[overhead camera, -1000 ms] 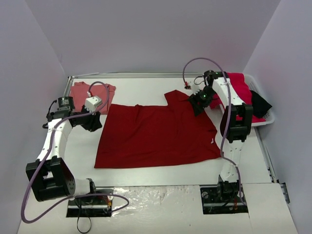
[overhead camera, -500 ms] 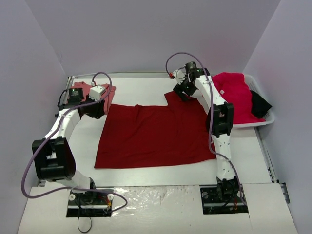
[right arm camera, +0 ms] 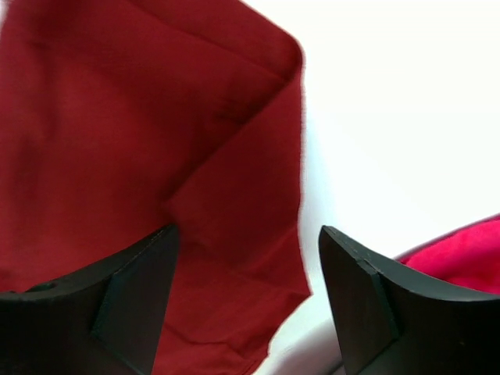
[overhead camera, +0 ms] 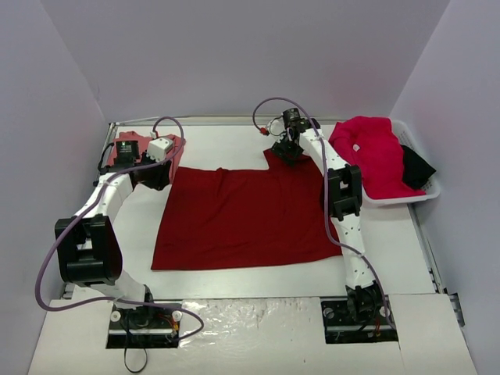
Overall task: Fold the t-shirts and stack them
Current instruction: Grap the side of the flattened tshirt furthest away from the robot with both arms
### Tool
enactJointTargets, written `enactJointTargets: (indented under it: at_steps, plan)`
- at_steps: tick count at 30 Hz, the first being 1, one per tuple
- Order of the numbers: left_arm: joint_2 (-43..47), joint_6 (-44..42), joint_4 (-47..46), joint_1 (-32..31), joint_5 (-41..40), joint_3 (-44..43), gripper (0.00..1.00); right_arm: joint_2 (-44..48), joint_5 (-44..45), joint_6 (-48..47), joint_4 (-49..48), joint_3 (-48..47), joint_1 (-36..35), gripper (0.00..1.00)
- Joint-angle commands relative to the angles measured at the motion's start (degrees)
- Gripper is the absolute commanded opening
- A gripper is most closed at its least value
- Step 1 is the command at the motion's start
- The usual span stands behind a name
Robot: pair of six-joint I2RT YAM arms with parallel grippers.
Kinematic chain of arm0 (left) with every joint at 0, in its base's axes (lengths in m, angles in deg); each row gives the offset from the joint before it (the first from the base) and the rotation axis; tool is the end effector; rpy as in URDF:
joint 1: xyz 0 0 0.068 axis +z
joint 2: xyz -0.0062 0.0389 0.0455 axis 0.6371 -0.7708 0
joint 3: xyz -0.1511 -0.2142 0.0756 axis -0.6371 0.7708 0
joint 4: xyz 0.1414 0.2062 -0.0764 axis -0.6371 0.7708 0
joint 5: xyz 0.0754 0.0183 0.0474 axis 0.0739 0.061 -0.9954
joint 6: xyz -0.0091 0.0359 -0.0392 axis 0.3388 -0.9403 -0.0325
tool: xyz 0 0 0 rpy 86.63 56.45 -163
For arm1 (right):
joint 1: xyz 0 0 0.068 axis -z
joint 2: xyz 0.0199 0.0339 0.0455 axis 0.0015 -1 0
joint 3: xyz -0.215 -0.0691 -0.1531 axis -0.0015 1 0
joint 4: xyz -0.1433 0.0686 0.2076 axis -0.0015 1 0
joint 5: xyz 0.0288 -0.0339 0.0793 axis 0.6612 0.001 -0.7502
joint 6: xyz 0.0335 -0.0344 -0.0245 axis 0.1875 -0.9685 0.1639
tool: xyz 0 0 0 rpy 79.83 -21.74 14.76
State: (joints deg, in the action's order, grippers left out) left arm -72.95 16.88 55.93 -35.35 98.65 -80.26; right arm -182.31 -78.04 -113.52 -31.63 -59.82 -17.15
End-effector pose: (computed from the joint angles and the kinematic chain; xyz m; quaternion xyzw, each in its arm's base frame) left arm 0.3434 0.0084 0.2603 0.2326 0.8639 -0.1332 0.4265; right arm 0.5385 0.1687 0.1838 -0.4695 0.8120 -0.0549 0.3424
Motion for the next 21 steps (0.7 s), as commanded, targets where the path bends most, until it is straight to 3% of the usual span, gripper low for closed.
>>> enactJointTargets:
  at_steps: [1,13,17,21]
  plan:
    - [-0.2,0.4,-1.4,-0.2,-0.2,-0.9,0.38,-0.8,4.4,-0.4,-1.8,-0.9,0.4,0.66]
    - [-1.2,0.3,-1.4,-0.2,0.0,-0.2,0.38,-1.0,4.8,1.6,-5.6,-0.2,0.4,0.27]
    - [-1.9,0.0,-1.0,-0.1,0.2,-0.7,0.38,-0.6,5.0,1.9,-6.2,0.5,0.4,0.00]
    - [-2.8,-0.3,-1.0,-0.3,0.6,-2.1,0.38,0.6,4.8,2.2,-6.6,2.4,0.7,0.00]
